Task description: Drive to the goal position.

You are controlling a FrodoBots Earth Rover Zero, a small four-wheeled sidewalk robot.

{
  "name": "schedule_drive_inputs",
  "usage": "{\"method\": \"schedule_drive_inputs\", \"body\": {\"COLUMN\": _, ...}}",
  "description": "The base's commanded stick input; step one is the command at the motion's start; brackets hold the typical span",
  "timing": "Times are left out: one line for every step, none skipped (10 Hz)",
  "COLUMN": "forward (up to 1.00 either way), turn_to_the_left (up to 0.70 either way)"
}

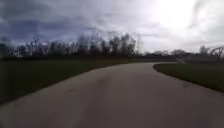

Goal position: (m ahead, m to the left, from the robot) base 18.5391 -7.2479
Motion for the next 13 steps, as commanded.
{"method": "schedule_drive_inputs", "body": {"forward": 1.0, "turn_to_the_left": -0.36}}
{"method": "schedule_drive_inputs", "body": {"forward": 1.0, "turn_to_the_left": -0.3}}
{"method": "schedule_drive_inputs", "body": {"forward": 1.0, "turn_to_the_left": -0.1}}
{"method": "schedule_drive_inputs", "body": {"forward": 1.0, "turn_to_the_left": -0.03}}
{"method": "schedule_drive_inputs", "body": {"forward": 1.0, "turn_to_the_left": 0.0}}
{"method": "schedule_drive_inputs", "body": {"forward": 1.0, "turn_to_the_left": -0.01}}
{"method": "schedule_drive_inputs", "body": {"forward": 1.0, "turn_to_the_left": -0.06}}
{"method": "schedule_drive_inputs", "body": {"forward": 1.0, "turn_to_the_left": -0.13}}
{"method": "schedule_drive_inputs", "body": {"forward": 1.0, "turn_to_the_left": -0.2}}
{"method": "schedule_drive_inputs", "body": {"forward": 1.0, "turn_to_the_left": -0.19}}
{"method": "schedule_drive_inputs", "body": {"forward": 1.0, "turn_to_the_left": 0.0}}
{"method": "schedule_drive_inputs", "body": {"forward": 1.0, "turn_to_the_left": 0.0}}
{"method": "schedule_drive_inputs", "body": {"forward": 1.0, "turn_to_the_left": 0.0}}
